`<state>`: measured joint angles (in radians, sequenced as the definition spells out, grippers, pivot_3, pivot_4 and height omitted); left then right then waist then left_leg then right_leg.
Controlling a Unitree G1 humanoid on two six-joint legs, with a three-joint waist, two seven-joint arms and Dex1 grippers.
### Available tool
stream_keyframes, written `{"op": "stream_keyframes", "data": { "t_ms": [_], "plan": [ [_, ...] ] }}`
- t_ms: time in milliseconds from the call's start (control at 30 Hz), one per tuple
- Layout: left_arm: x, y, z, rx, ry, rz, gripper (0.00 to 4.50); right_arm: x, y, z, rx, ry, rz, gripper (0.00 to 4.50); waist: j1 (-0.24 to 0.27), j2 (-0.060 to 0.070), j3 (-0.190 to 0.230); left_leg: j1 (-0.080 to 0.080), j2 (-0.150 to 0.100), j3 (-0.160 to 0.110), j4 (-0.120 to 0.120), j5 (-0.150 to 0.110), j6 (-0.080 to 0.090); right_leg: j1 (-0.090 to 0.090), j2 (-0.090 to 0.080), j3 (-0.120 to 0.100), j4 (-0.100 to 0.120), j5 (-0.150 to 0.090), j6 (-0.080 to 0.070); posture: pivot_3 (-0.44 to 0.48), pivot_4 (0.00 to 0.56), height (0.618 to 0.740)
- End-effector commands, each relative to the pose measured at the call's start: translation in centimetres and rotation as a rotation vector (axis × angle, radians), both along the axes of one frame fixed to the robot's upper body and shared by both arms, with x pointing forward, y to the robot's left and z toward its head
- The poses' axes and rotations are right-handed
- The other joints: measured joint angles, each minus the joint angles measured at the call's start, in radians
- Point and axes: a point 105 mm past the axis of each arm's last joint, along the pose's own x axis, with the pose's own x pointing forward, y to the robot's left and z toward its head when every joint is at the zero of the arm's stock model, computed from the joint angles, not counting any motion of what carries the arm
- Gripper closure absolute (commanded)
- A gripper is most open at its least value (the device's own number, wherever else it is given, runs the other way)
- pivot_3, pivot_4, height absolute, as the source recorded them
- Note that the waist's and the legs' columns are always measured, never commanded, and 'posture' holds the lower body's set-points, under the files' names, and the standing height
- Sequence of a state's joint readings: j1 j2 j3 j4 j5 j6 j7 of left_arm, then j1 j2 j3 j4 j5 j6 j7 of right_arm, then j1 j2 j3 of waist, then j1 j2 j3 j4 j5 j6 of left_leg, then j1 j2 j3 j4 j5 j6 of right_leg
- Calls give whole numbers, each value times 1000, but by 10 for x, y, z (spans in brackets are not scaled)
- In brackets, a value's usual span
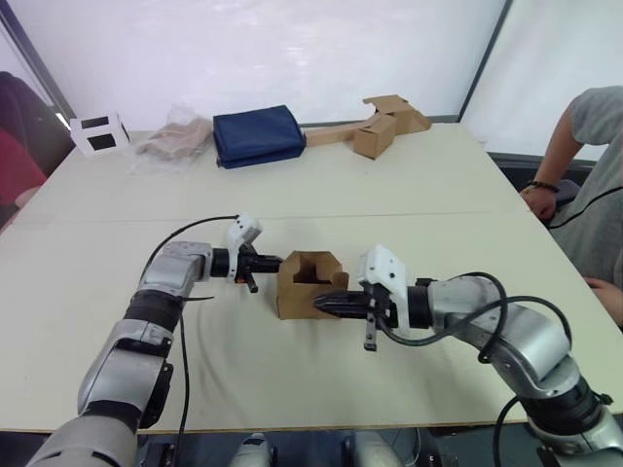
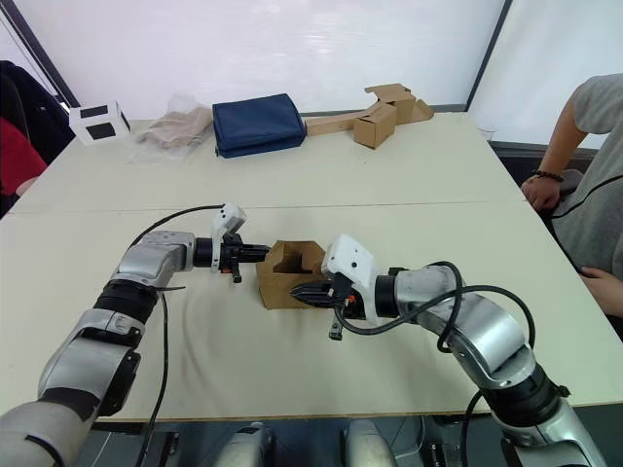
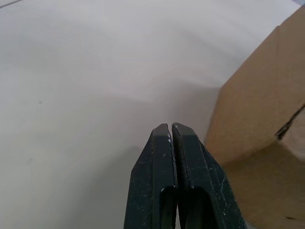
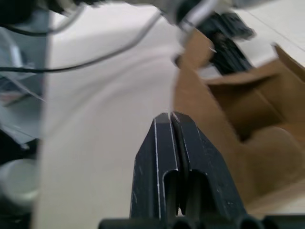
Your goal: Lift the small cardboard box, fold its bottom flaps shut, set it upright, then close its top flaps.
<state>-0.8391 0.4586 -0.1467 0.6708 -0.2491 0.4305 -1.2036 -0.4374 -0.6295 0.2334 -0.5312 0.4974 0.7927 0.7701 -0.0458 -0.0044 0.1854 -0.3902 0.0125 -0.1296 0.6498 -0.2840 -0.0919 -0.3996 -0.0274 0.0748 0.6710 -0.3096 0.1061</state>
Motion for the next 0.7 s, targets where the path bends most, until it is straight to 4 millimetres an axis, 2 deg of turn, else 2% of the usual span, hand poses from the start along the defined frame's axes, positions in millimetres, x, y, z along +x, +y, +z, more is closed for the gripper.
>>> {"op": "stream_keyframes", "data": {
  "t_ms": [33, 367, 700],
  "plan": [
    [-1, -4, 15, -28, -40, -27, 4421, 6, 6, 11, 26, -72, -2, 4500, 0, 0, 0, 0, 0, 0, 0, 0, 0, 0, 0, 0, 0, 0, 0, 0, 150, 740],
    [-7, -3, 14, -40, -31, -24, 4421, 17, 13, 0, 21, -57, -4, 4500, -1, 0, 0, 0, 0, 0, 0, 0, 0, 0, 0, 0, 0, 0, 0, 0, 150, 740],
    [-13, 26, 20, -24, -48, 57, 4421, 22, 15, -8, 14, -42, -10, 4500, -2, 0, 0, 0, 0, -1, 0, 0, 0, 0, 0, 0, 0, 0, 0, 0, 150, 740]
  ]
}}
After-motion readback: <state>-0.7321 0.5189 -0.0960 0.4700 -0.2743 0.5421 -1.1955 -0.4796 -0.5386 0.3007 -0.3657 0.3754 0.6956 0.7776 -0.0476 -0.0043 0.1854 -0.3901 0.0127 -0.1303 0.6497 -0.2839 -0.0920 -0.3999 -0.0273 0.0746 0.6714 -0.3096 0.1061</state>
